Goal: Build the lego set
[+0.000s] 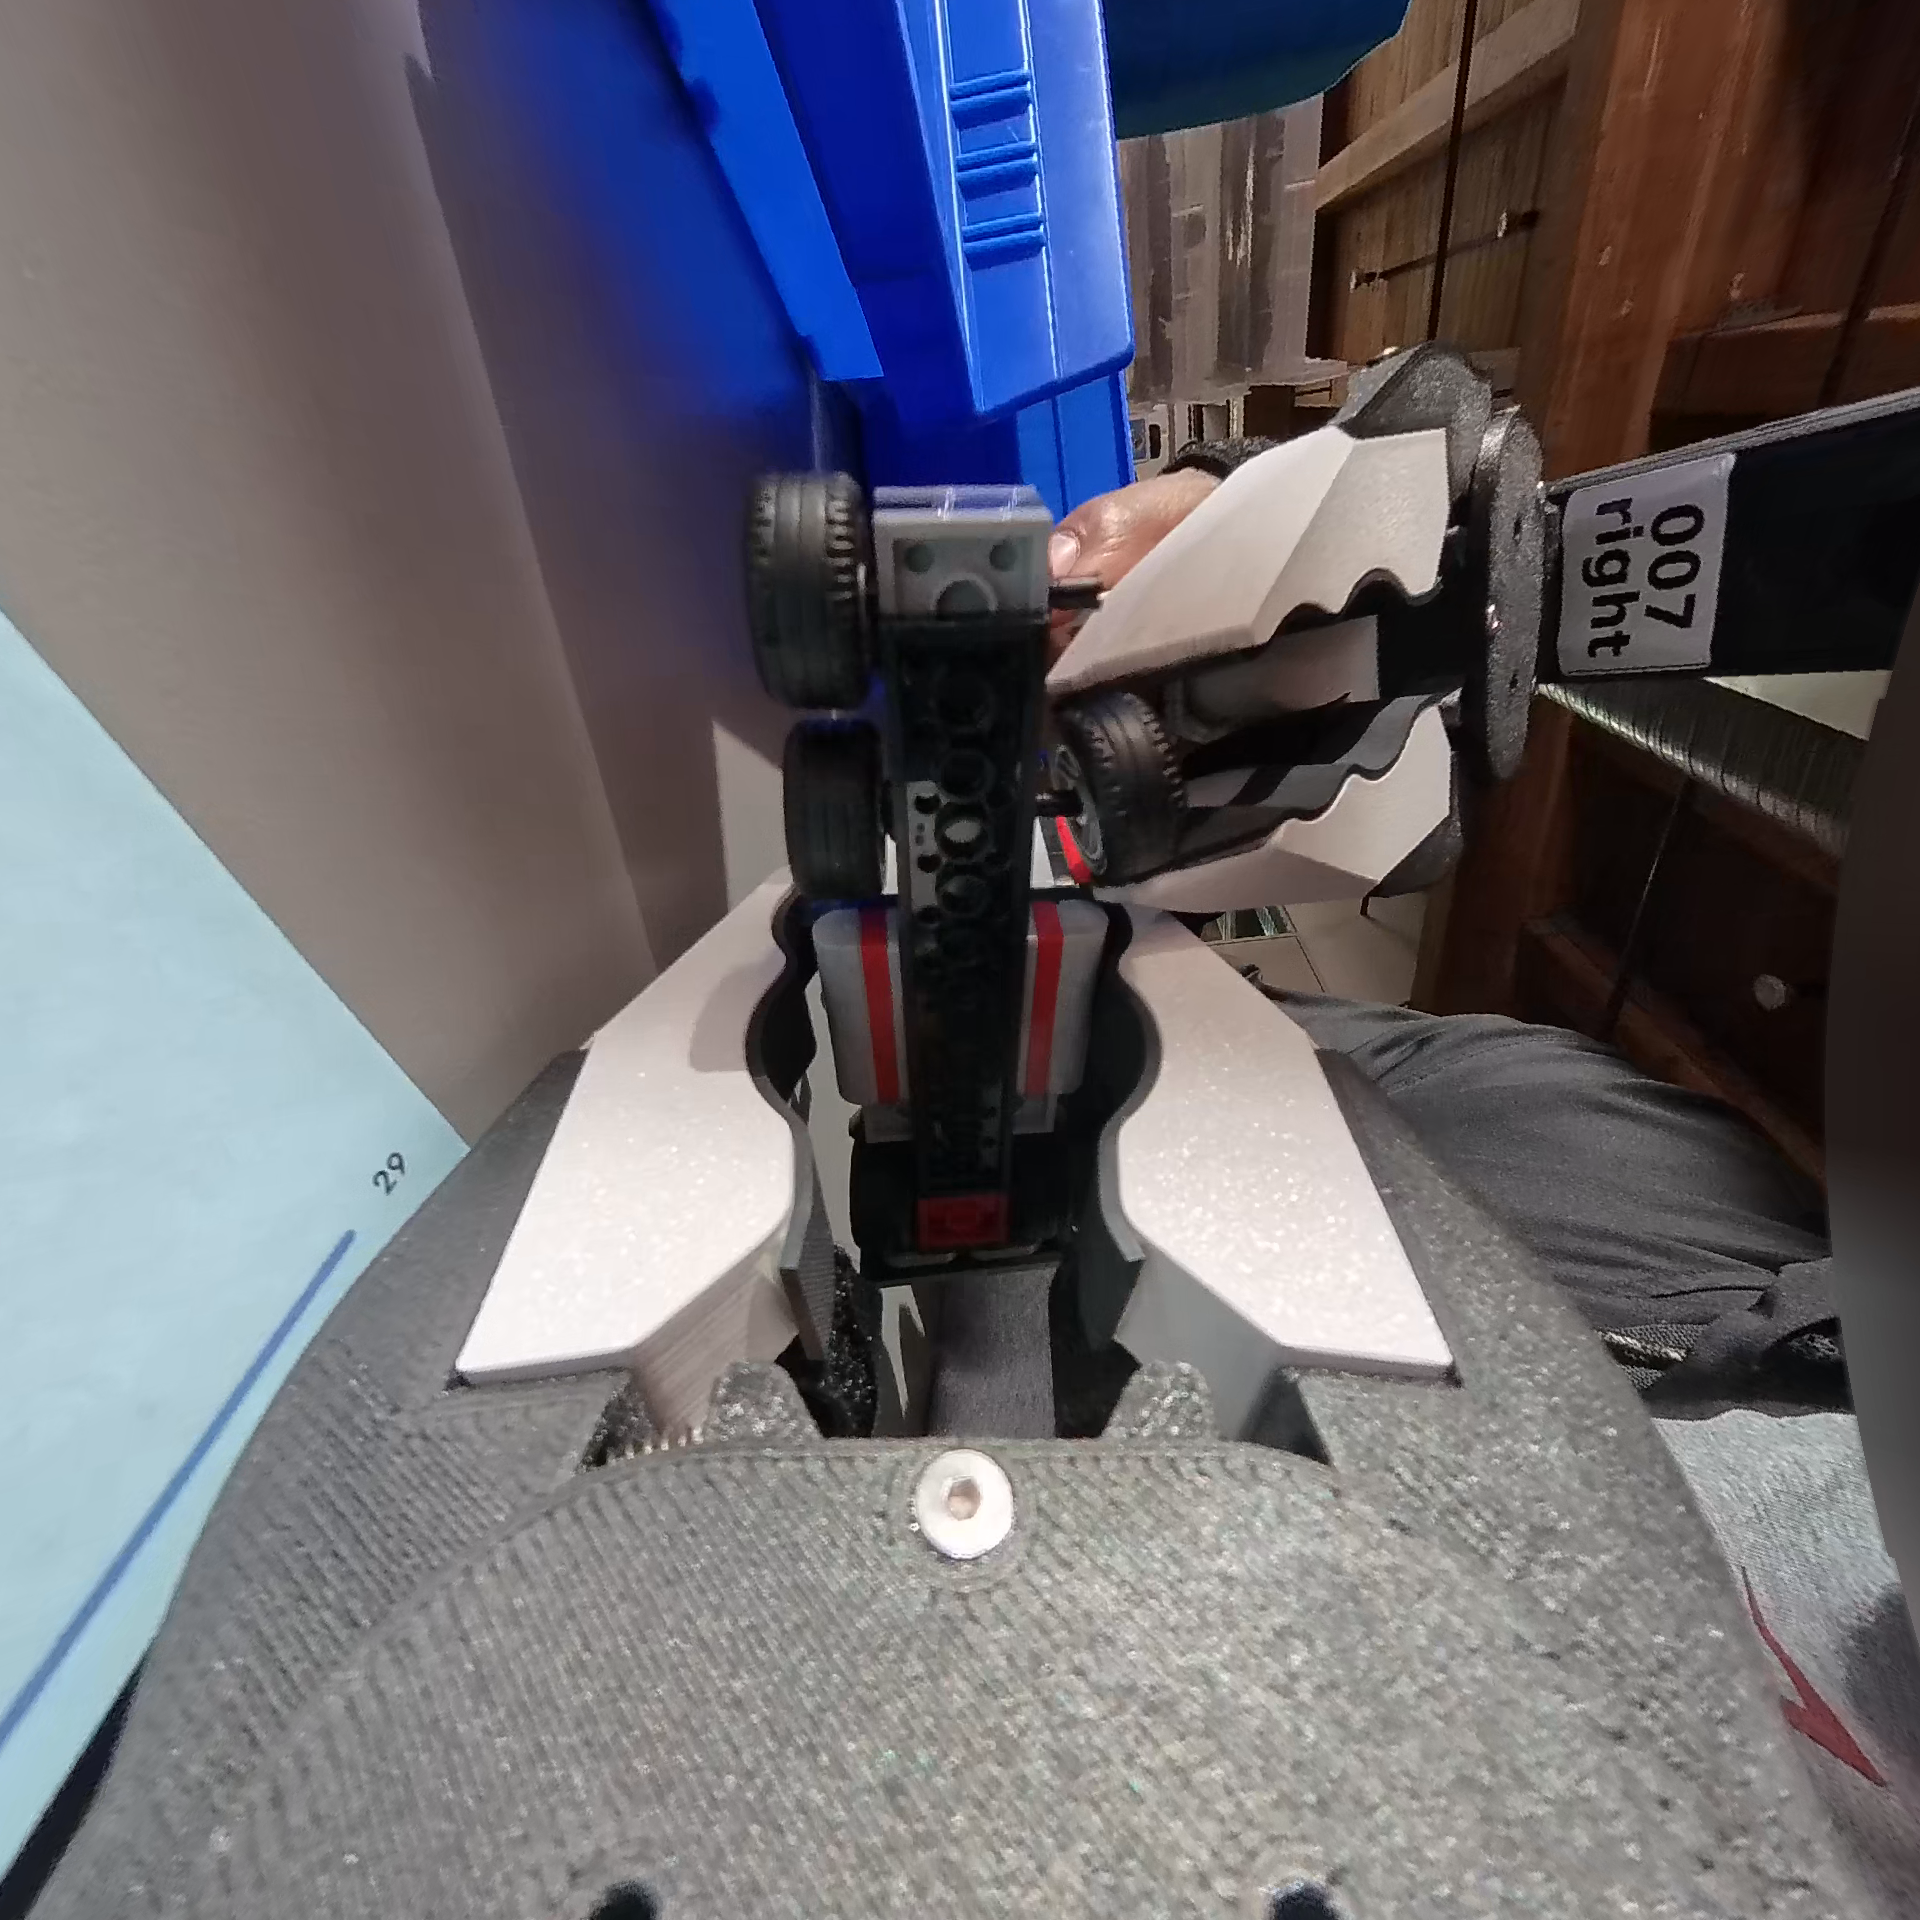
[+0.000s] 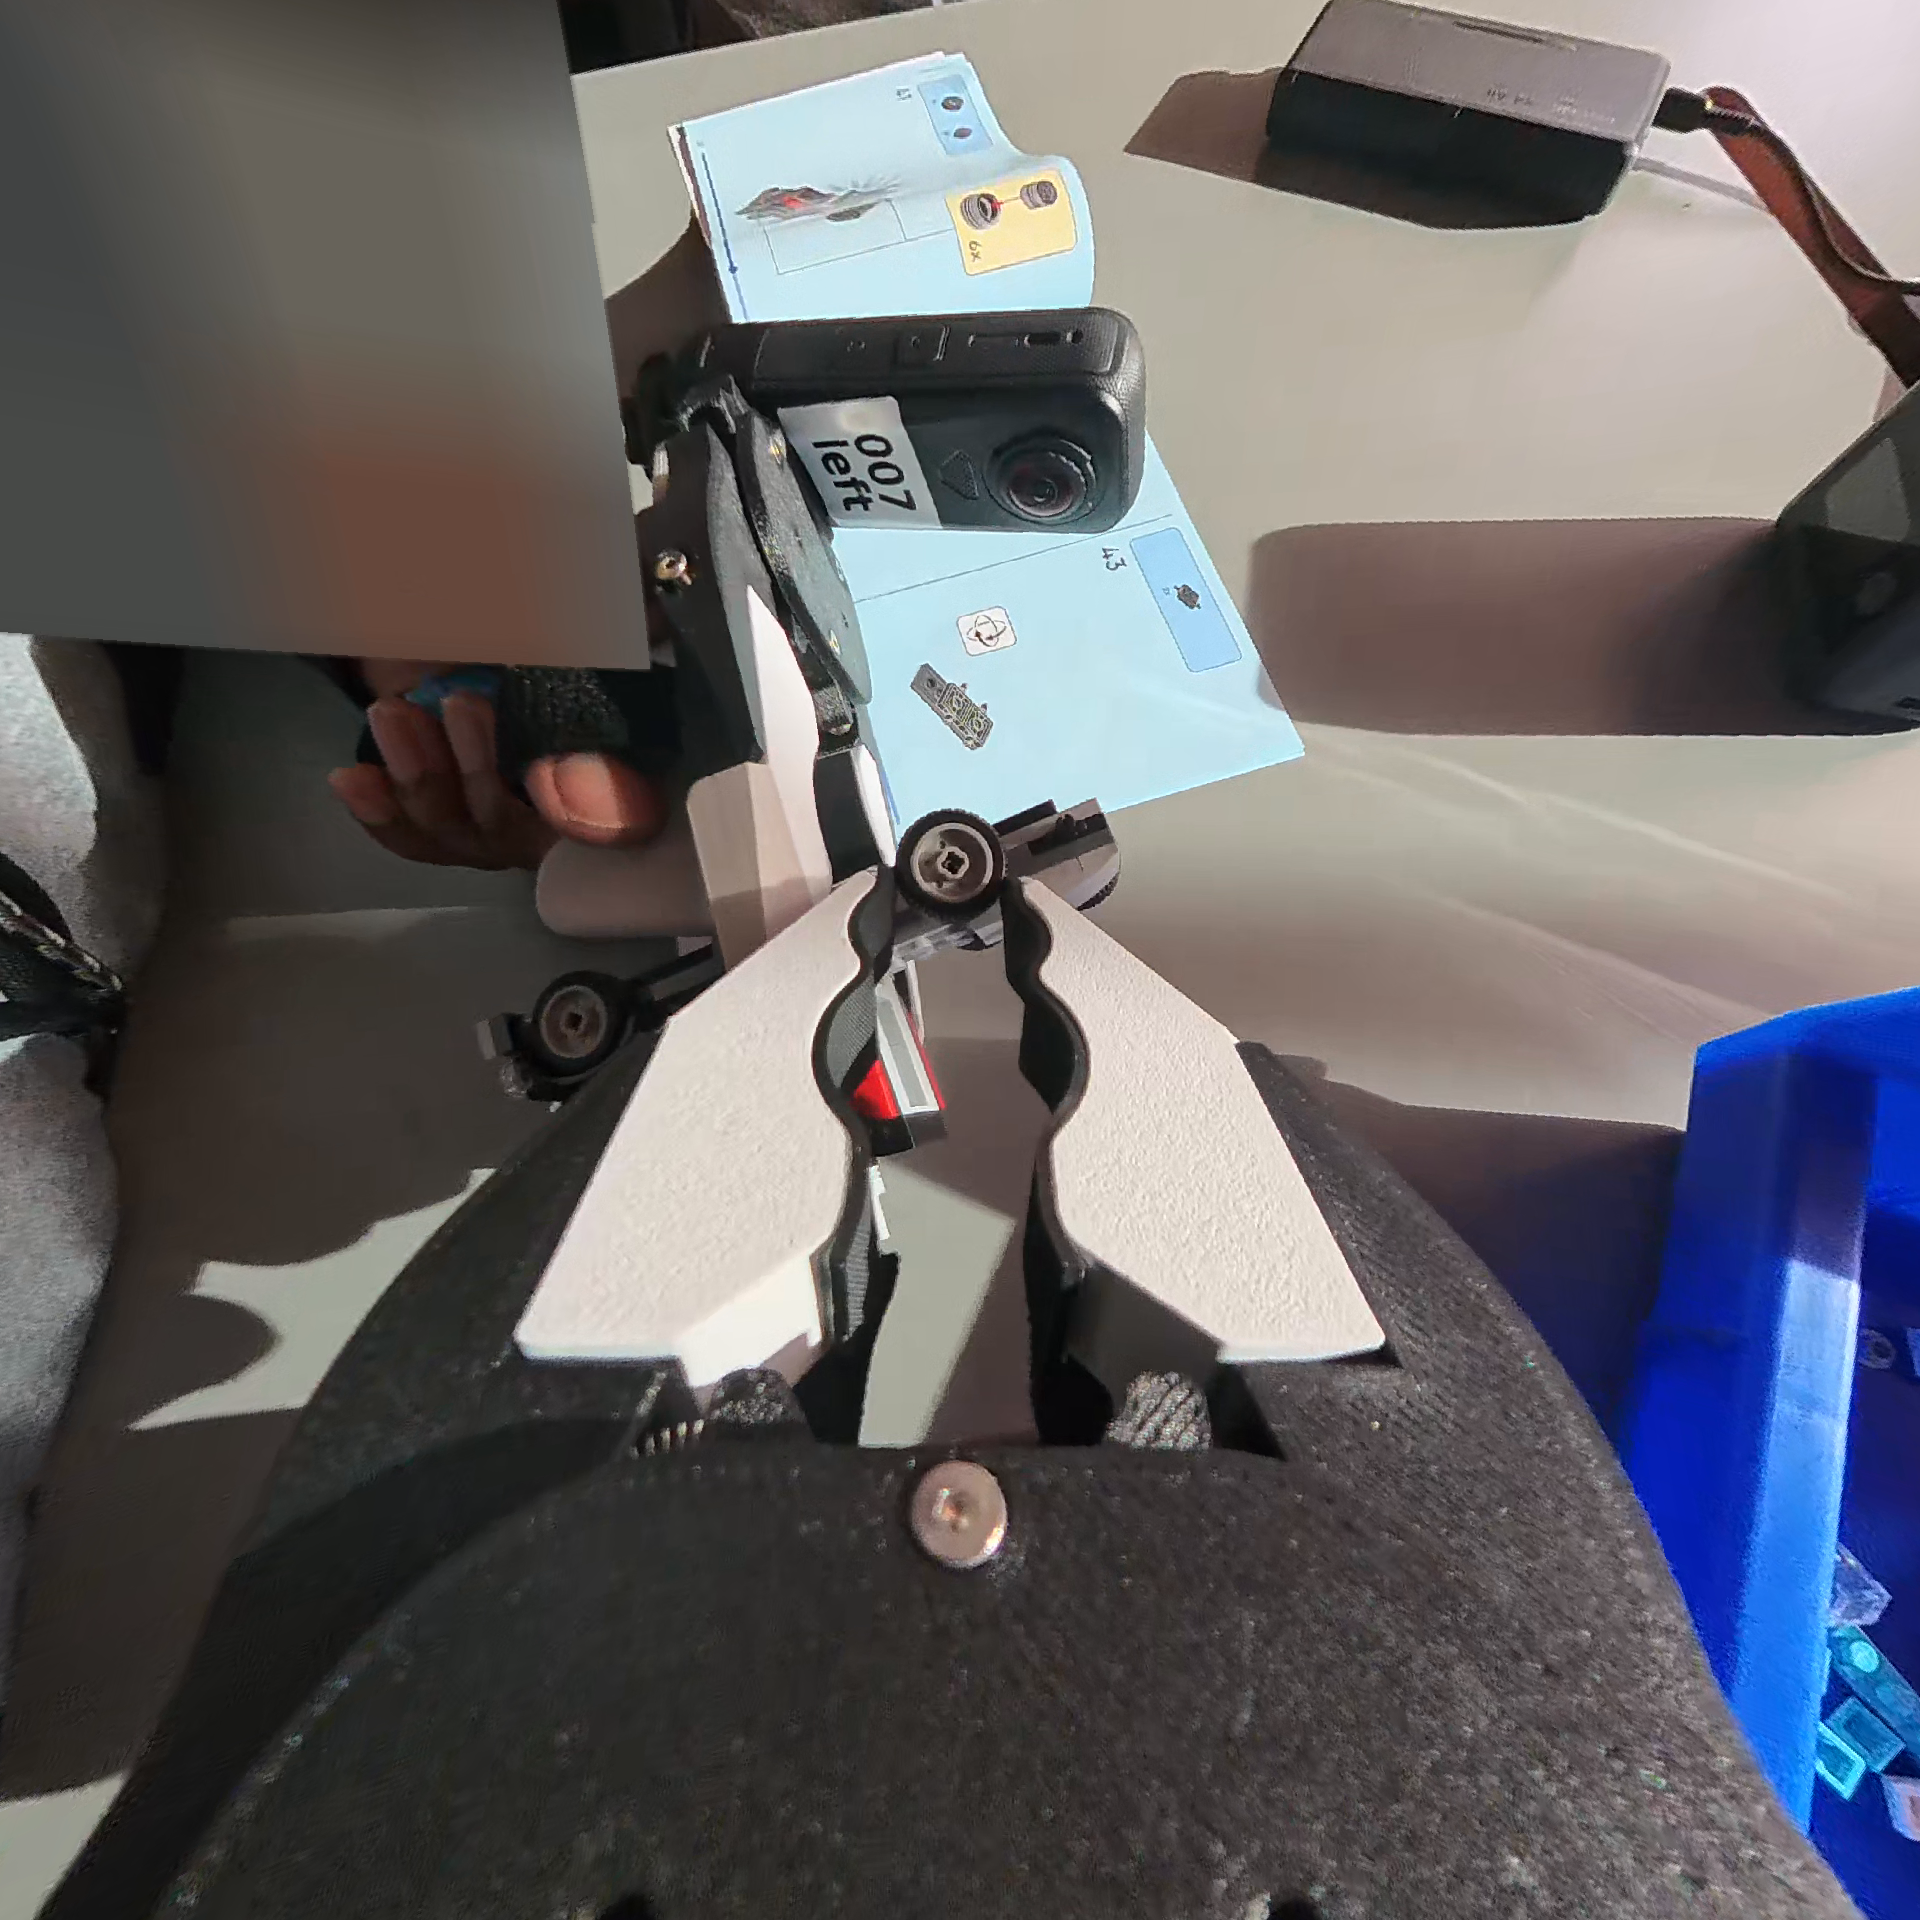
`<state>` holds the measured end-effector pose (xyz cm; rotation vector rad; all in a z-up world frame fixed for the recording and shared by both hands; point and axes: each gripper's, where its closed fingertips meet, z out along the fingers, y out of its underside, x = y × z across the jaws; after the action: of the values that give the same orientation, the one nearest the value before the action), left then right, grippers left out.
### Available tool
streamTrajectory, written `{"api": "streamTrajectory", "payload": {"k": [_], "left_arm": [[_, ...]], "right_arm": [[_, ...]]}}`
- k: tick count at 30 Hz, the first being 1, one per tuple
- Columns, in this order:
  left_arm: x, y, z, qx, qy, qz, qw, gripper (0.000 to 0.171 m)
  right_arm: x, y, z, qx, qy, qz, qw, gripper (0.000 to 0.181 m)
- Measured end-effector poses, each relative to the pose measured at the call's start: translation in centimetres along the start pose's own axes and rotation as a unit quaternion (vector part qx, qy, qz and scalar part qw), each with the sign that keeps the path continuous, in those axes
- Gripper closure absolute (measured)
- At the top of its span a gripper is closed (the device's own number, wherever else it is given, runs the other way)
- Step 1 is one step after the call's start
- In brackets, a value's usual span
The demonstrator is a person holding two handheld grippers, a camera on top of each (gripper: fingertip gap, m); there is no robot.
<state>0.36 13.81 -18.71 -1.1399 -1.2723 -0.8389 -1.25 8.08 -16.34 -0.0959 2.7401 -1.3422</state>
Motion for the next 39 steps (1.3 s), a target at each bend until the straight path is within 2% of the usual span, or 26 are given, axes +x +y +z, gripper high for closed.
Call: {"api": "streamTrajectory", "payload": {"k": [11, 21, 32, 39], "left_arm": [[0.59, 0.07, 0.01, -0.003, 0.022, -0.003, 1.000, 0.119], [0.91, 0.18, 0.03, -0.006, 0.034, -0.009, 0.999, 0.119], [0.87, 0.13, 0.02, -0.005, 0.035, -0.012, 0.999, 0.119], [0.86, 0.06, -0.03, -0.002, 0.036, -0.014, 0.999, 0.119]], "right_arm": [[-0.17, -0.25, -0.22, 0.012, -0.017, 0.014, 1.000, 0.158], [-0.47, -0.26, -0.39, 0.026, -0.058, 0.060, 0.996, 0.158], [0.48, -0.51, -0.22, 0.025, -0.022, 0.048, 0.998, 0.158], [0.18, -0.32, -0.08, 0.024, -0.032, 0.050, 0.998, 0.155]]}}
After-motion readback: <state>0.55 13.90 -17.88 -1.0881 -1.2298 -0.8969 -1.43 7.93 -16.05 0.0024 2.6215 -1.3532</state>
